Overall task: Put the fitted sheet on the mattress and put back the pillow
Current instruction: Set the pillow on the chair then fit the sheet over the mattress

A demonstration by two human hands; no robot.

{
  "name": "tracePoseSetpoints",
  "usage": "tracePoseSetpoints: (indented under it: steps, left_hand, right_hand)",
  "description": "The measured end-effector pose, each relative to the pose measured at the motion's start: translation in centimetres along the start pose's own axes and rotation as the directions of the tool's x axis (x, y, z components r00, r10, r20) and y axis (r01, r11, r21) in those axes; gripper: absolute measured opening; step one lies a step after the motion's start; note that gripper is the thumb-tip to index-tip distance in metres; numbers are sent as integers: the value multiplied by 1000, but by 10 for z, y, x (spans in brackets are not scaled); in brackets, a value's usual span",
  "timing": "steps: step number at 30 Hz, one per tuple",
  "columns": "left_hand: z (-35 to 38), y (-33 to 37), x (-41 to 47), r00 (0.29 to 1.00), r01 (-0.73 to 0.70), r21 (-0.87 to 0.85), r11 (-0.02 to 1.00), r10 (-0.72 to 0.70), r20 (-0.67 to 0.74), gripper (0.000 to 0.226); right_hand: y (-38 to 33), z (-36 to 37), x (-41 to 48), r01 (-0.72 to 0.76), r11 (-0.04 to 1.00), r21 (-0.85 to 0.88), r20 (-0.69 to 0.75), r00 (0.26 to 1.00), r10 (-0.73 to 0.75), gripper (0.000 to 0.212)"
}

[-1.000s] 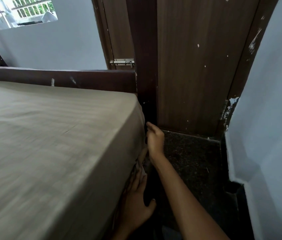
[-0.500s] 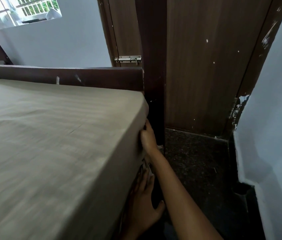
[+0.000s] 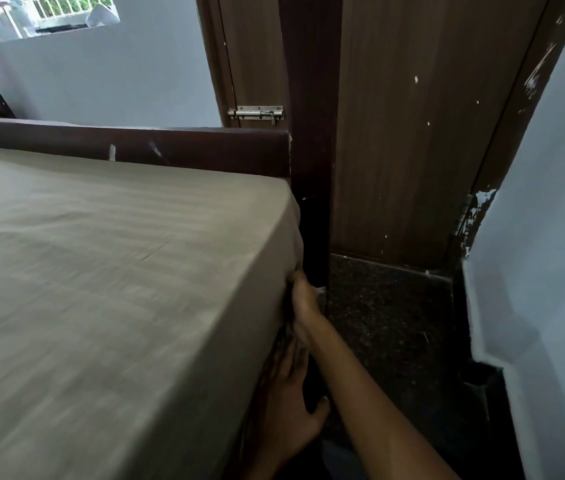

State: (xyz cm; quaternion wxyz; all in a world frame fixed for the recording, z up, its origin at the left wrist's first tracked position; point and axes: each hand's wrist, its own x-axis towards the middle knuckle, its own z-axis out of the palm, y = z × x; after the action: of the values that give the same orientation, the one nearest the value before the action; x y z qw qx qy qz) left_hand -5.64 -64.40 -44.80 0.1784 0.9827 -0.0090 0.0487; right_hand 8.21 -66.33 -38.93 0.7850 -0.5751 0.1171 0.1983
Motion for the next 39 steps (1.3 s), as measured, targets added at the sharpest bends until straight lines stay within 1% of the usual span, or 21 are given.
tracePoseSetpoints:
  steps: [3,6,7,9,10,12,13,15,16,17,18,20,22,23,26,30,32,33,35,37,39]
  left_hand:
    - [3,0,0,1000,-18,-34,999,17,-11,88]
    - [3,1,0,1000,-3,-28,1000,3,-8,88]
    - [2,1,0,1000,4,-3,1000,-4,-9,88]
    - [0,2,-1,1000,6,51,999,-5,-8,87]
    - [0,2,-2,999,5,52,999,-3,-35,87]
    - [-3,5,-3,999,28,-21,999,-29,-30,90]
    - [-7,7,-5,999,32,-33,999,-32,-10,92]
    - [-13,11,-12,999,39,-48,998,-38,18,93]
    - [-16,12,-17,998,52,-51,997,-51,30,92]
    - [-19,14,-26,996,75,-54,996,-72,45,91]
    - [-23,15,-37,993,108,-67,992,-104,63,90]
    - [-25,19,-64,978,187,-41,981,-182,104,81]
    - [-30,23,-95,981,190,-22,982,-188,45,73]
    - [-38,25,-107,979,201,-19,979,-201,32,76]
    - [-30,18,-136,975,222,39,974,-223,6,92]
    - [-24,18,-165,971,239,-52,970,-237,36,69]
    - [-19,16,-181,982,188,-74,979,-189,0,69]
    - [-21,13,-190,986,164,-119,979,-168,-18,67]
    - [-19,0,-204,988,117,-98,988,-125,-88,55]
    - [-16,-12,-218,992,84,-22,996,-86,-94,62]
    - [-16,-21,-232,990,38,38,999,-33,-134,64]
  right_hand:
    - [-3,-2,14,23,999,25,-79,997,-21,48]
    - [-6,-5,30,-15,998,63,-123,992,22,60]
    - [-7,-6,31,-10,998,60,-120,993,17,52]
    - [-14,-10,24,-13,998,-62,-48,999,10,15]
    - [-19,-13,16,-10,992,-129,23,1000,13,9]
    - [-26,-27,3,60,976,-209,142,989,-31,35]
    - [-26,-34,-5,107,967,-230,135,988,-77,42]
    - [-22,-53,-16,207,913,-352,-18,974,-228,35]
    - [-17,-62,-20,239,824,-513,-43,952,-302,31]
    - [-11,-70,-27,281,686,-671,34,936,-351,30]
    - [-3,-76,-33,353,521,-777,176,917,-359,31]
    - [9,-80,-47,504,253,-826,427,852,-303,39]
    - [18,-79,-59,562,23,-827,539,803,-256,43]
    - [22,-78,-64,550,-90,-830,556,803,-214,42]
    - [33,-79,-67,519,-299,-801,567,818,-100,52]
    - [32,-67,-69,489,-467,-737,559,829,-13,60]
    - [29,-59,-71,458,-556,-694,552,834,-3,59]
    - [28,-55,-72,446,-581,-681,545,839,6,58]
    - [27,-51,-73,447,-553,-703,515,856,38,59]
    - [24,-55,-78,476,-451,-755,501,863,74,62]
    - [19,-62,-87,514,-334,-790,533,845,39,60]
